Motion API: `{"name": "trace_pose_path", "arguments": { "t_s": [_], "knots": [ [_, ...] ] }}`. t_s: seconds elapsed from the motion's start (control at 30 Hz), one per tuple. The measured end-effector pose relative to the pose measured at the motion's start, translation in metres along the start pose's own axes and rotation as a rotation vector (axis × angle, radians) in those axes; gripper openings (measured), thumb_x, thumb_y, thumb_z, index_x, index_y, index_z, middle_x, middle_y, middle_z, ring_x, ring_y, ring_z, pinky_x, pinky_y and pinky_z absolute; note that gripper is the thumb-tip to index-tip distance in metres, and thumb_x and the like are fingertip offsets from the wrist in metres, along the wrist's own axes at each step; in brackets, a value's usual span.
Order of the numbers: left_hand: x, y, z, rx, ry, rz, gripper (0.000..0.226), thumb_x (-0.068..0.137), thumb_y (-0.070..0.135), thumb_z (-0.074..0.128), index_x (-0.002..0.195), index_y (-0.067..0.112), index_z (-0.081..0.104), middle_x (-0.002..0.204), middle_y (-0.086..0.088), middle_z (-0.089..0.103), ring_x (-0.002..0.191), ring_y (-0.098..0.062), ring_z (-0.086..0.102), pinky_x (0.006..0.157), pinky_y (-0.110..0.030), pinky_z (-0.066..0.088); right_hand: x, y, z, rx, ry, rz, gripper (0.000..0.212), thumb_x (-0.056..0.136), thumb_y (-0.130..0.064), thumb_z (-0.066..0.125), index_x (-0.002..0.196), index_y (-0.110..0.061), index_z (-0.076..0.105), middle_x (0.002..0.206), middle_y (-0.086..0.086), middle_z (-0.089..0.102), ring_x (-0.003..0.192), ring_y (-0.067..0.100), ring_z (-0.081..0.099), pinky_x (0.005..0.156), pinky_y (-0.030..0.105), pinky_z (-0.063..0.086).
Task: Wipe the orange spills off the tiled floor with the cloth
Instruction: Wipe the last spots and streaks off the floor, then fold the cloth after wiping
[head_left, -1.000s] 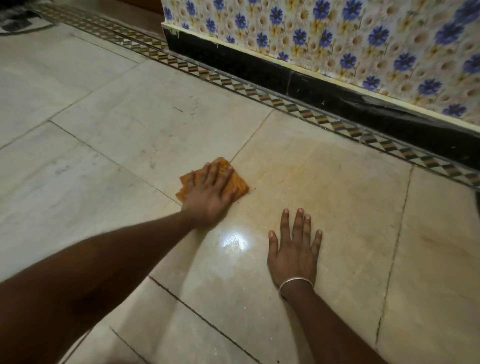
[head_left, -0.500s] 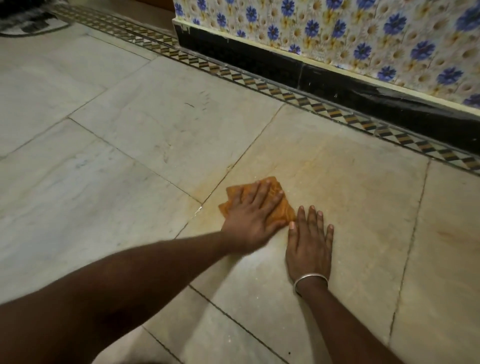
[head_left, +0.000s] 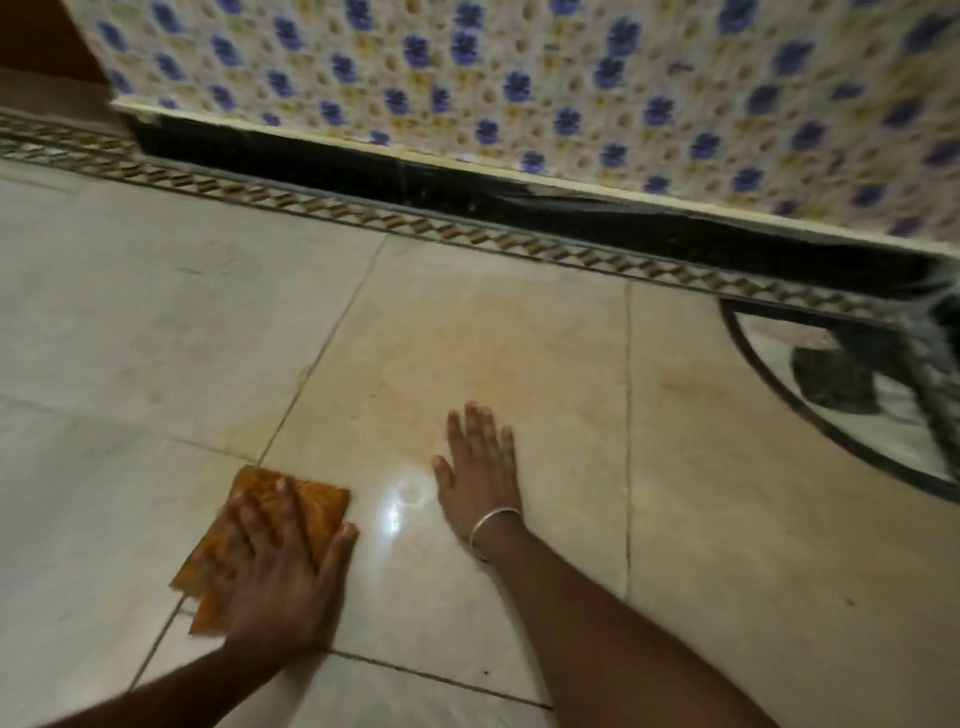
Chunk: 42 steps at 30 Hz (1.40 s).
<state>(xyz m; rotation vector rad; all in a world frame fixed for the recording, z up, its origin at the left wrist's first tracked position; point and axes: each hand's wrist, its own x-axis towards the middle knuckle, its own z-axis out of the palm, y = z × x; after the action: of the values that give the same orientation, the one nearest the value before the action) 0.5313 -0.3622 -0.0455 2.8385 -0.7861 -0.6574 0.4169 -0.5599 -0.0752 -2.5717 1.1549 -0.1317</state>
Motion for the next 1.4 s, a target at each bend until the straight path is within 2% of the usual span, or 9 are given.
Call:
{"name": "trace_pose_path", "arguments": {
  "t_s": [0.13, 0.3, 0.37, 0.43, 0.5, 0.57, 0.77, 1.0, 1.4],
  "knots": [
    [-0.04, 0.048, 0.016, 0.141, -0.149, 0.01, 0.092, 0.099, 0.07, 0.013, 0.155, 0.017, -0.036, 0.163, -0.024, -0.036, 0.156, -0.044, -0.022, 0.126, -0.064, 0.001, 0.004, 0.001, -0.013, 0.223, -0.114, 0.061, 0.056, 0.106, -0.043, 0.026, 0.159, -0.023, 0.021, 0.169, 0.0, -0.001, 0.155, 0.014, -0.008, 0.123, 0.038, -0.013],
    [-0.084, 0.099, 0.024, 0.287, -0.355, 0.182, 0.096, 0.104, 0.045, 0.046, 0.159, 0.023, -0.029, 0.165, -0.022, -0.034, 0.156, -0.044, -0.022, 0.125, -0.062, -0.001, -0.014, -0.002, -0.036, 0.734, -0.165, 0.233, 0.047, 0.108, -0.042, 0.031, 0.149, -0.024, 0.046, 0.166, -0.006, 0.02, 0.153, 0.006, 0.006, 0.123, 0.029, -0.008],
    [-0.091, 0.109, 0.02, 0.264, -0.456, 0.291, 0.08, 0.106, 0.045, 0.043, 0.165, 0.03, -0.009, 0.172, -0.015, -0.019, 0.16, -0.038, -0.01, 0.129, -0.054, 0.004, -0.027, -0.002, -0.046, 1.016, -0.162, 0.366, 0.051, 0.103, -0.052, 0.038, 0.142, -0.025, 0.056, 0.158, -0.01, 0.036, 0.149, 0.006, 0.023, 0.126, 0.032, 0.004],
    [-0.09, 0.112, 0.009, 0.049, -0.49, 0.433, 0.054, 0.104, 0.043, 0.042, 0.157, 0.033, 0.042, 0.167, -0.012, 0.035, 0.152, -0.021, 0.036, 0.124, -0.036, 0.03, -0.035, 0.004, -0.058, 1.22, -0.155, 0.435, 0.047, 0.103, -0.047, 0.042, 0.131, -0.017, 0.066, 0.141, -0.013, 0.051, 0.126, -0.001, 0.05, 0.119, 0.028, 0.026],
    [-0.09, 0.117, -0.013, -0.348, -0.546, 0.387, 0.025, 0.102, 0.031, 0.052, 0.106, 0.027, 0.077, 0.104, 0.0, 0.078, 0.094, -0.001, 0.071, 0.087, -0.026, 0.054, -0.036, 0.014, -0.076, 1.287, -0.217, 0.466, 0.043, 0.106, -0.034, 0.041, 0.129, -0.006, 0.066, 0.138, -0.01, 0.051, 0.113, 0.0, 0.056, 0.101, 0.019, 0.037],
    [-0.087, 0.126, -0.044, -0.655, -0.71, 0.295, 0.022, 0.101, 0.019, 0.062, 0.092, 0.009, 0.079, 0.08, -0.002, 0.077, 0.071, -0.013, 0.073, 0.072, -0.03, 0.057, -0.035, 0.025, -0.098, 1.318, -0.338, 0.491, 0.052, 0.105, -0.042, 0.038, 0.132, -0.005, 0.062, 0.144, 0.002, 0.054, 0.126, 0.016, 0.055, 0.095, 0.021, 0.045],
    [-0.047, 0.141, -0.123, -0.955, -0.674, 0.298, 0.042, 0.089, -0.004, 0.042, 0.112, 0.002, 0.076, 0.109, -0.024, 0.077, 0.102, -0.041, 0.075, 0.095, -0.05, 0.059, -0.041, 0.034, -0.174, 1.472, -0.639, 0.256, 0.081, 0.095, -0.07, 0.035, 0.132, -0.004, 0.062, 0.129, 0.021, 0.065, 0.122, 0.037, 0.061, 0.104, 0.043, 0.05],
    [-0.02, 0.155, -0.192, -0.984, -0.464, 0.531, 0.035, 0.097, 0.009, 0.047, 0.111, 0.015, 0.079, 0.111, -0.01, 0.078, 0.099, -0.028, 0.076, 0.084, -0.043, 0.061, -0.023, 0.012, -0.243, 1.058, -0.369, -0.077, 0.045, 0.084, -0.041, 0.067, 0.127, -0.031, 0.063, 0.112, -0.01, 0.073, 0.101, 0.009, 0.07, 0.077, 0.024, 0.058],
    [-0.01, 0.197, -0.291, -0.973, -0.303, 0.814, 0.031, 0.103, 0.009, 0.044, 0.104, 0.002, 0.075, 0.109, -0.014, 0.075, 0.107, -0.03, 0.07, 0.098, -0.045, 0.053, 0.013, -0.022, -0.388, 0.769, -0.371, -0.208, 0.03, 0.097, -0.026, 0.058, 0.124, -0.018, 0.069, 0.113, 0.004, 0.075, 0.1, 0.015, 0.072, 0.078, 0.022, 0.059]
  ]
}}
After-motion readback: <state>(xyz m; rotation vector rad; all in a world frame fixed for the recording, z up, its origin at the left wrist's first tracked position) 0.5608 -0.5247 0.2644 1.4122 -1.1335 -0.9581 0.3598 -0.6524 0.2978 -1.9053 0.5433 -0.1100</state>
